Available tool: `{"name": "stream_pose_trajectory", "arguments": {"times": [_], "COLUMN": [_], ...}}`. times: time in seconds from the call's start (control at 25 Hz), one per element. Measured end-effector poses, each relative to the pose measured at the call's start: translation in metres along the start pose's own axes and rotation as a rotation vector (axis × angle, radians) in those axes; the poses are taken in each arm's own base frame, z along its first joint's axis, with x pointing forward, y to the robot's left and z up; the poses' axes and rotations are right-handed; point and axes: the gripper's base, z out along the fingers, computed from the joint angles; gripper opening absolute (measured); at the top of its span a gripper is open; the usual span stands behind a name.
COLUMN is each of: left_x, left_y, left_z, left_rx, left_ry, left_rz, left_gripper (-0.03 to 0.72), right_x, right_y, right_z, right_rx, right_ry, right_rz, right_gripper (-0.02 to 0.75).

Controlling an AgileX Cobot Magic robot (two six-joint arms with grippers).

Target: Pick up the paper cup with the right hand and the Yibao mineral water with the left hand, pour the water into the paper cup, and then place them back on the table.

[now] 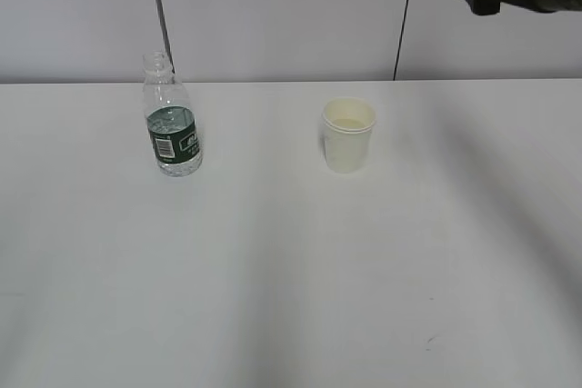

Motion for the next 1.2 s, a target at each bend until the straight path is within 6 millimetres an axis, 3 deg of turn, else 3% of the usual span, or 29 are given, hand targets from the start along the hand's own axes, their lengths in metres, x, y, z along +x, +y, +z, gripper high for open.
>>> {"name": "stream_pose_trajectory", "arguments": {"times": [0.32,0.84,1.2], "left_x": [0.001,0.000,0.000], "left_y": [0.000,-0.001,-0.002], "left_z": [-0.001,0.000,0.000], "left_rx": [-0.001,-0.101,-0.121], "left_ry": [-0.004,-0.009,-0.010], "left_rz": [0.001,-0.054,-0.065], "left_gripper": [0.531,0.531,0.531], "right_x": [0.020,0.021,0.042], "right_y": [0.001,0.001,-0.004], "right_z": [-0.005,-0.019,-0.045], "right_rx": [-0.004,-0.003,0.055], "right_ry": [0.055,0.044,0.069], "right_rz": [-0.002,-0.002,-0.004], "right_gripper": [0.585,0.585,0.585]}}
